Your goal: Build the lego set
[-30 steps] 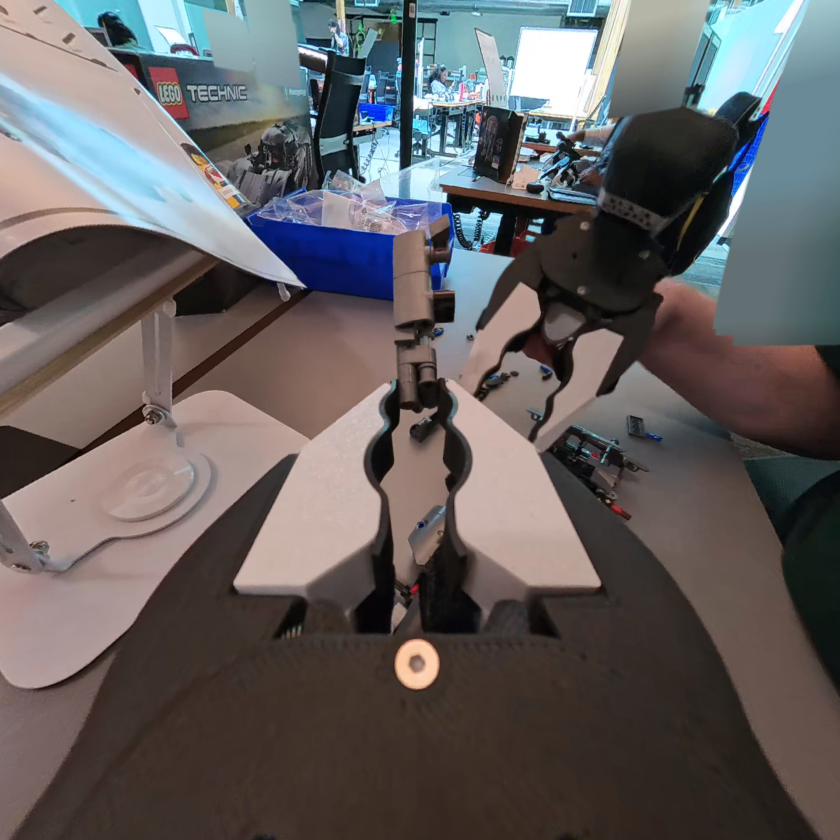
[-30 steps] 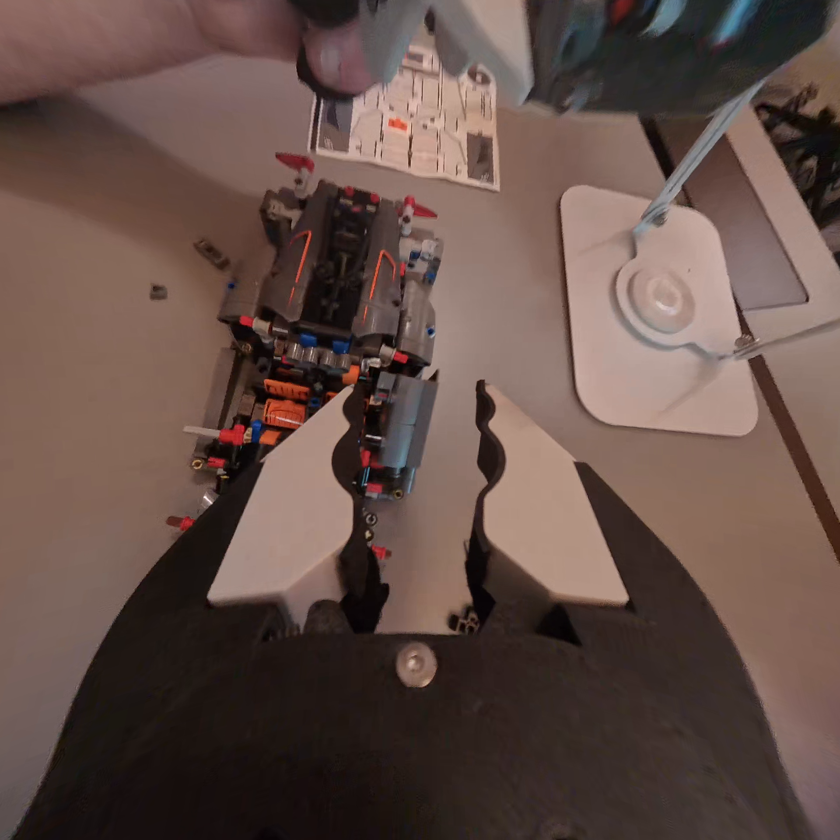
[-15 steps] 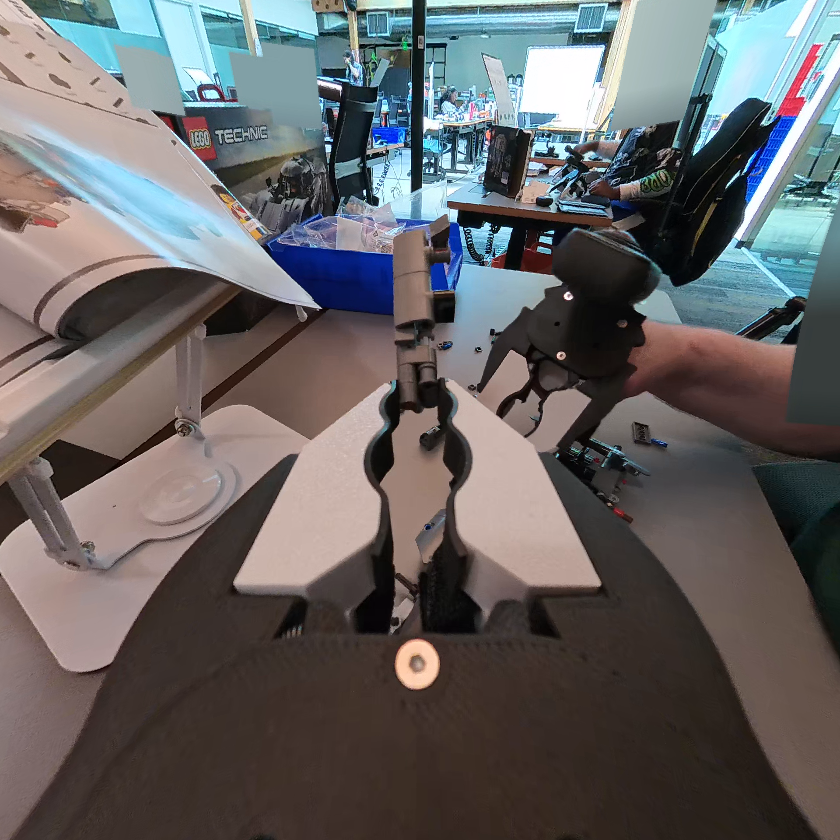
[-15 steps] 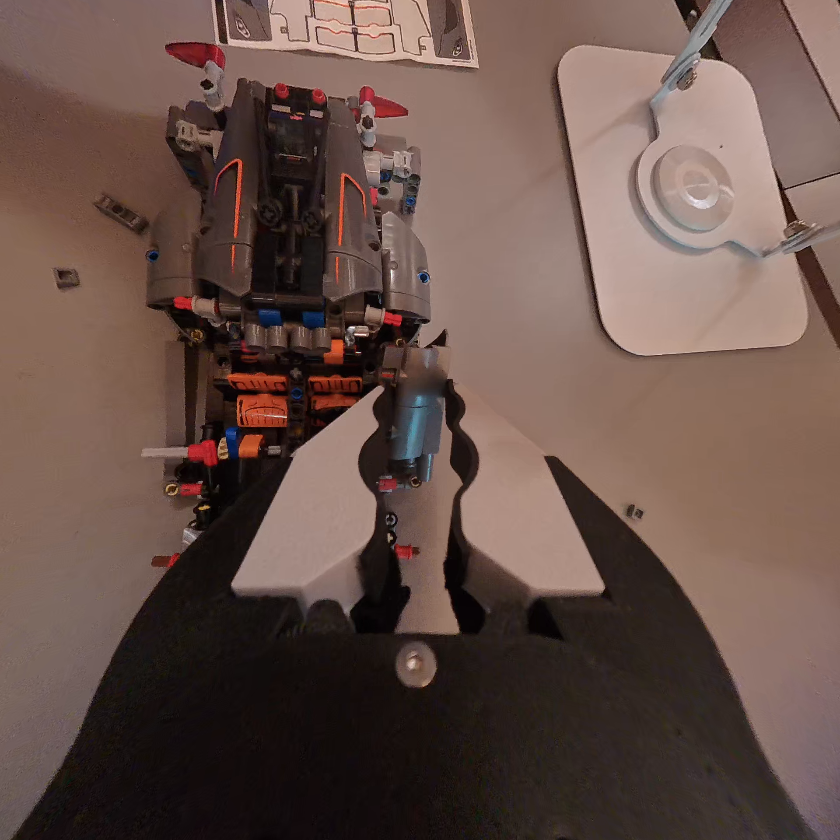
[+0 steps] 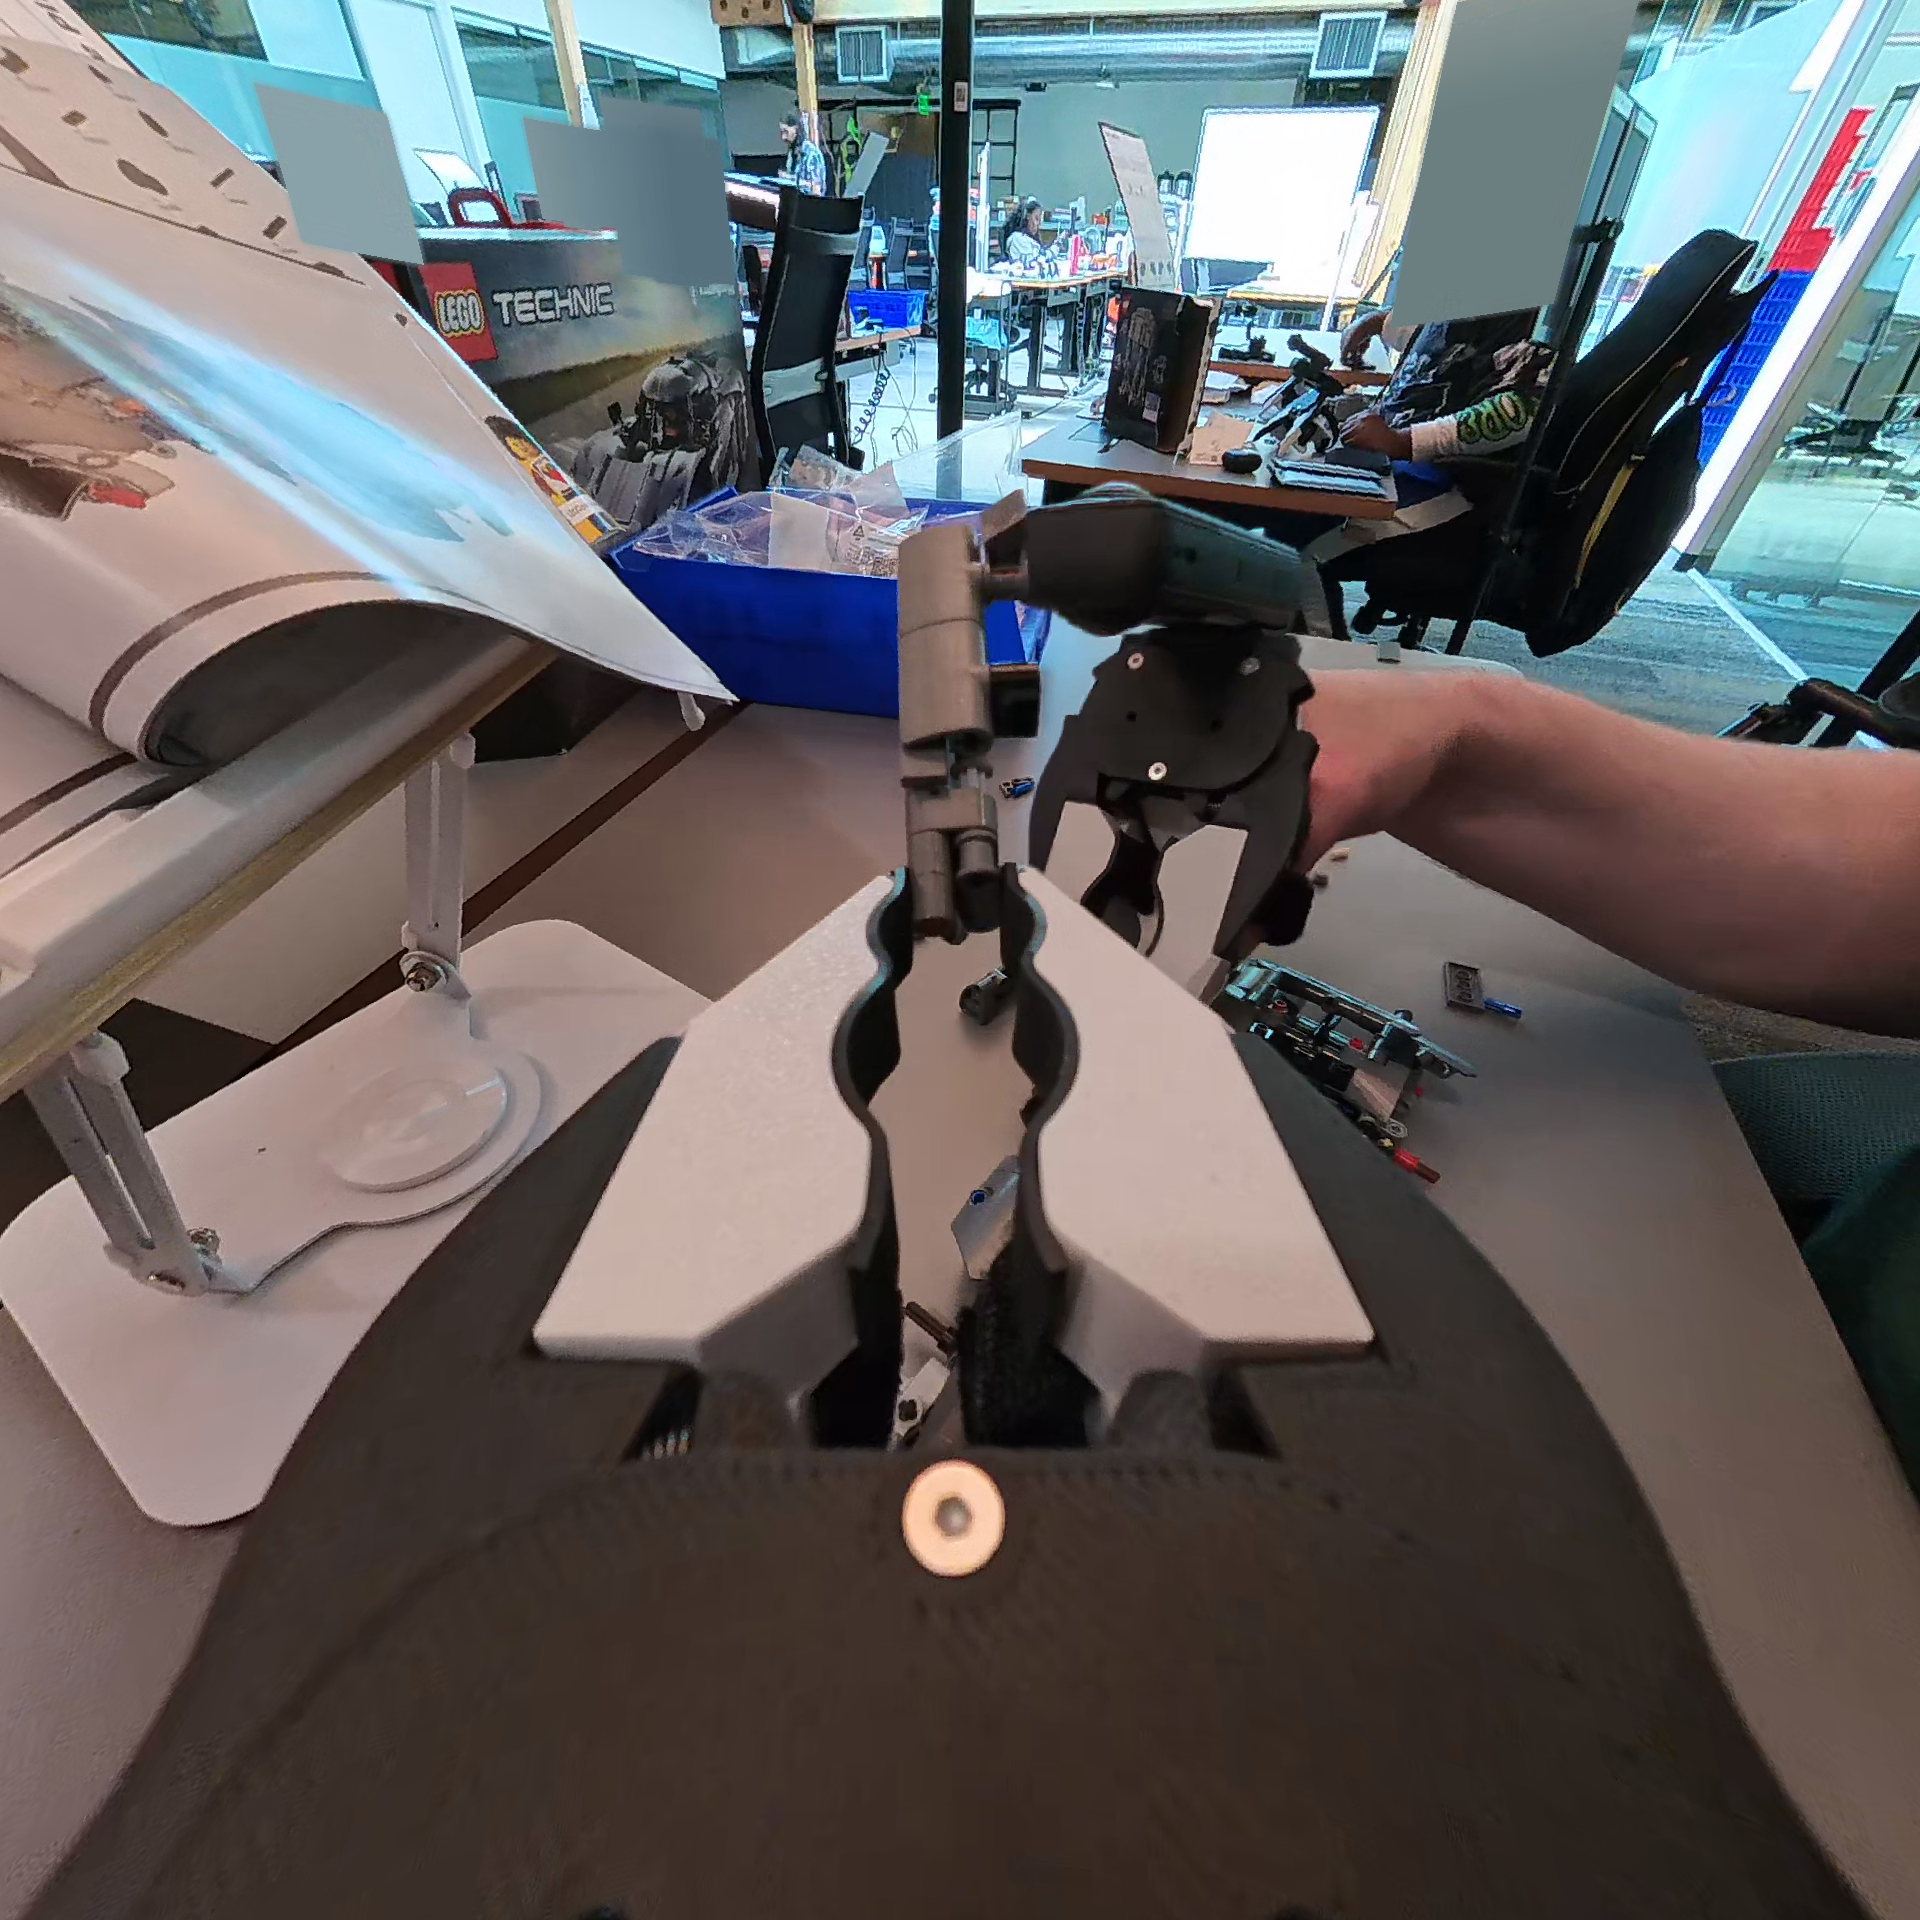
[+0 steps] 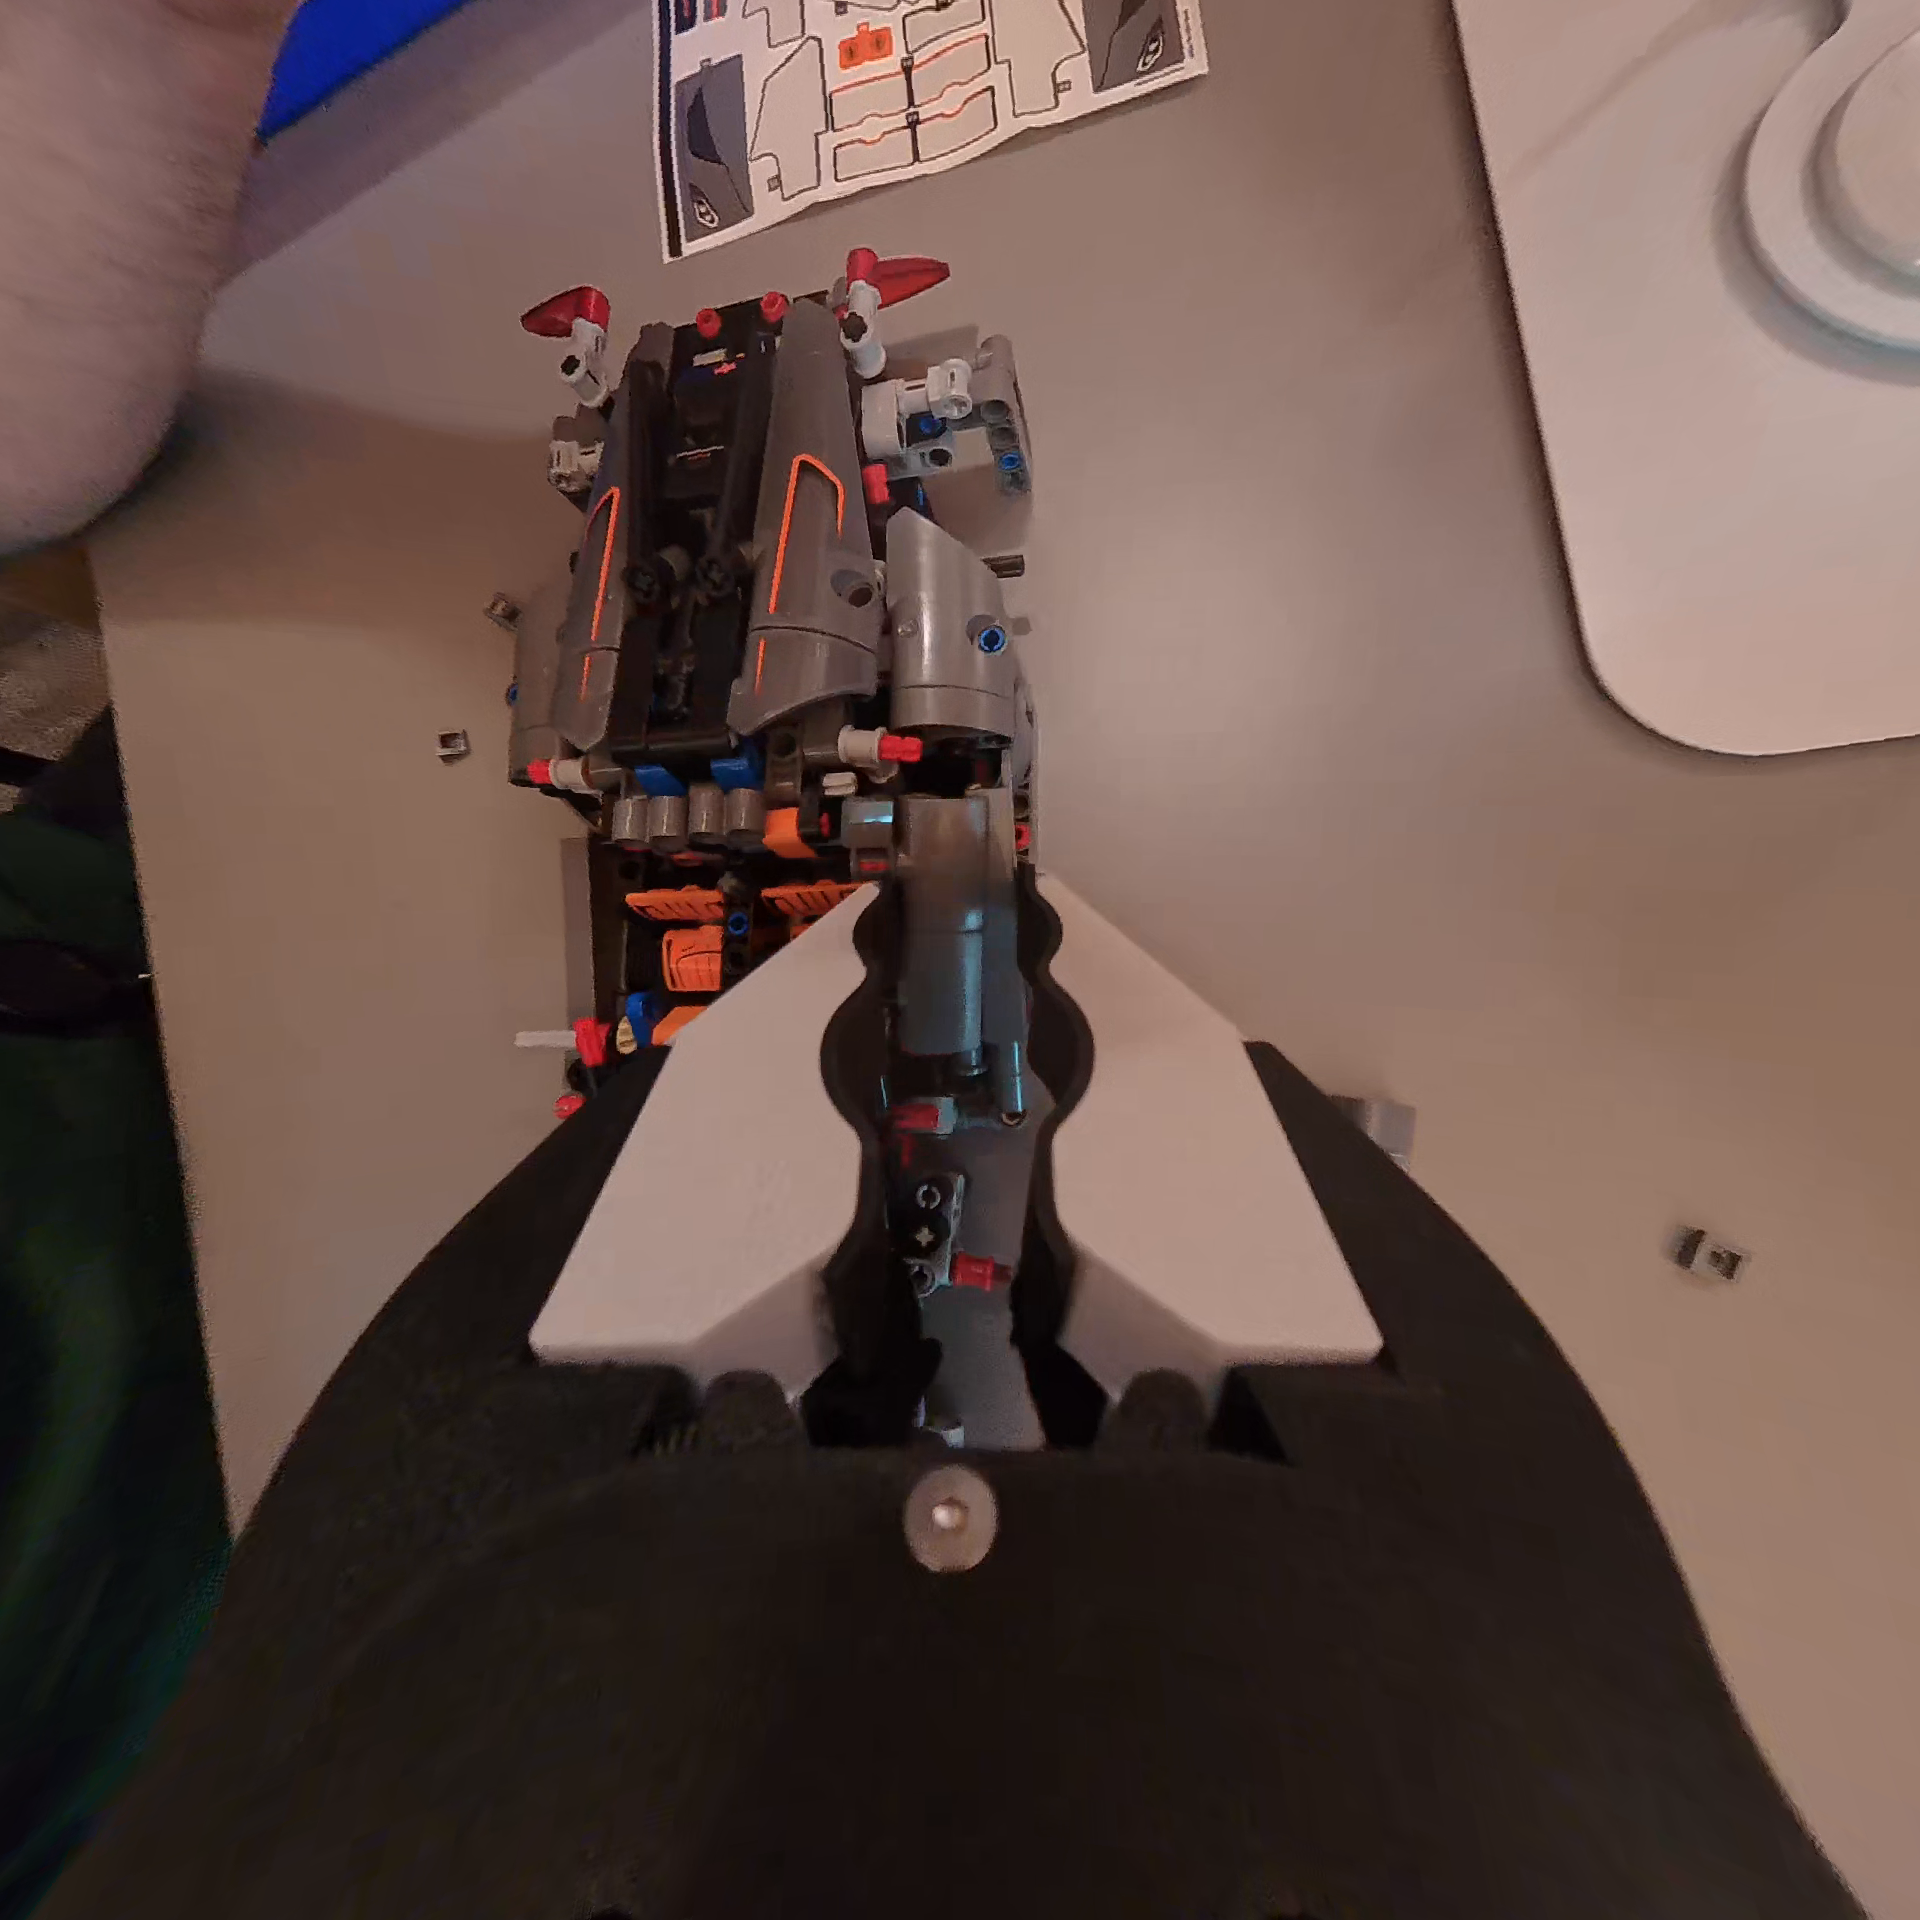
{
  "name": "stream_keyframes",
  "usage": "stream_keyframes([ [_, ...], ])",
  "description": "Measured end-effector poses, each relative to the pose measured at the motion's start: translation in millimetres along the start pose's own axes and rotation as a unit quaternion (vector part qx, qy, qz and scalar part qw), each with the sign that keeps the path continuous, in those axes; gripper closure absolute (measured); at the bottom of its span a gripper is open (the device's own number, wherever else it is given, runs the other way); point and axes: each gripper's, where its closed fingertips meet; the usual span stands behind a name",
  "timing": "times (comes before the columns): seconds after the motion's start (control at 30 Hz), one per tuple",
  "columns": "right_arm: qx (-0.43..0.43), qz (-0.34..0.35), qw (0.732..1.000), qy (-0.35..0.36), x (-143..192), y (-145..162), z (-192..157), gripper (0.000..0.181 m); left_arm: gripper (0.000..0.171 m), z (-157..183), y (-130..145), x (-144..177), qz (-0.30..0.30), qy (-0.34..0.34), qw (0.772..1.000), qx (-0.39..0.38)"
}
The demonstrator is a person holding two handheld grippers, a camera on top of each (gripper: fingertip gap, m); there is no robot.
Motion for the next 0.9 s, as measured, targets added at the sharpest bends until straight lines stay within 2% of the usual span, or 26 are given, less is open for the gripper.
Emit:
stream_keyframes([
  [0.27,-0.028,-0.017,0.999,-0.037,-2,-3,4,0.162,0.158,-1,3,0,-0.004,-0.001,1.0,-0.001],
  [0.57,-0.077,0.029,0.994,-0.078,0,-4,4,0.16,0.158,-3,4,1,-0.004,-0.003,1.0,-0.001],
  [0.9,-0.074,0.061,0.991,-0.09,11,1,2,0.16,0.158,-7,4,3,-0.001,-0.006,1.0,0.002],
])
Point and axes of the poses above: each gripper's, where its closed fingertips meet, x back along the fingers, y out of its underside, z = x × y across the jaws, and after that the axes turned 1 degree about x, right-handed
